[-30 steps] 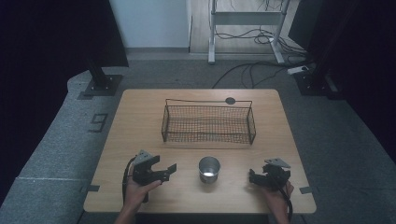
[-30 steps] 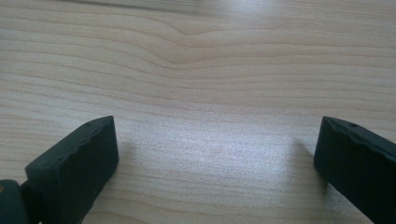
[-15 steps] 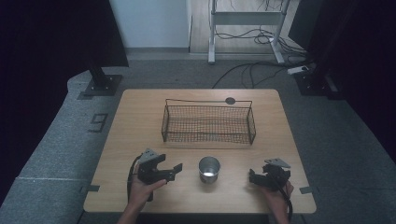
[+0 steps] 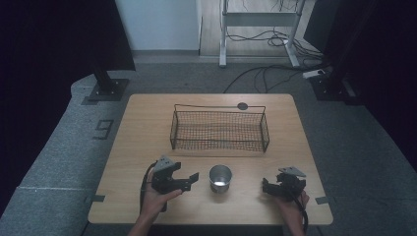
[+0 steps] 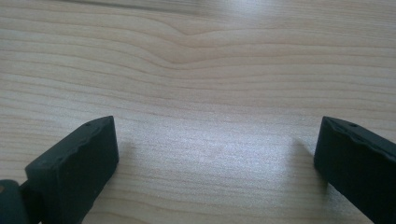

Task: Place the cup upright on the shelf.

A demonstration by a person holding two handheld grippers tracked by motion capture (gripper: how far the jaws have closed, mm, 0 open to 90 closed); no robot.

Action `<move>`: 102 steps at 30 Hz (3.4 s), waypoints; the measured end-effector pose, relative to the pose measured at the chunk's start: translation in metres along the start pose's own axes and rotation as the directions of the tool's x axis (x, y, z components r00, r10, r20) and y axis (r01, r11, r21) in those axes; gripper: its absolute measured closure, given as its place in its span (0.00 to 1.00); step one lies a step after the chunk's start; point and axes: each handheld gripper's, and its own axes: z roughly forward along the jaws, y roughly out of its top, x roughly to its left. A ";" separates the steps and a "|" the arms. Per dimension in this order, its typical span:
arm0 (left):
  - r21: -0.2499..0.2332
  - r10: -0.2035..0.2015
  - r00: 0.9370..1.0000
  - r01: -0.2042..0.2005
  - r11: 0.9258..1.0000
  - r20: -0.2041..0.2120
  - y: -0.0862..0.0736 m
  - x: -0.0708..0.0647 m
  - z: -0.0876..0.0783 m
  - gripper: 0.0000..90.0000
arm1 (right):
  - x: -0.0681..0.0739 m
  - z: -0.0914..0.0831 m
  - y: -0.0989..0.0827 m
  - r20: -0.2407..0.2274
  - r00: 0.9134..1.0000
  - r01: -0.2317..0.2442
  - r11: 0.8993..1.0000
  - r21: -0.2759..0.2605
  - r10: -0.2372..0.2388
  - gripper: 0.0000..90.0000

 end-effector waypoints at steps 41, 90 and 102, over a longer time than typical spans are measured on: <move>0.078 0.069 0.997 -0.072 0.994 0.041 0.000 -0.037 0.038 0.04 | 0.000 0.000 0.000 0.001 1.000 0.000 1.000 -0.001 0.000 0.00; 0.108 0.137 0.989 -0.141 0.984 0.047 -0.008 -0.064 0.097 0.04 | 0.000 0.000 0.000 0.001 1.000 0.000 1.000 -0.001 0.000 0.00; 0.108 0.146 0.989 -0.148 0.983 0.024 -0.011 -0.064 0.099 0.13 | 0.000 0.000 0.000 0.001 1.000 -0.001 1.000 -0.001 0.001 0.00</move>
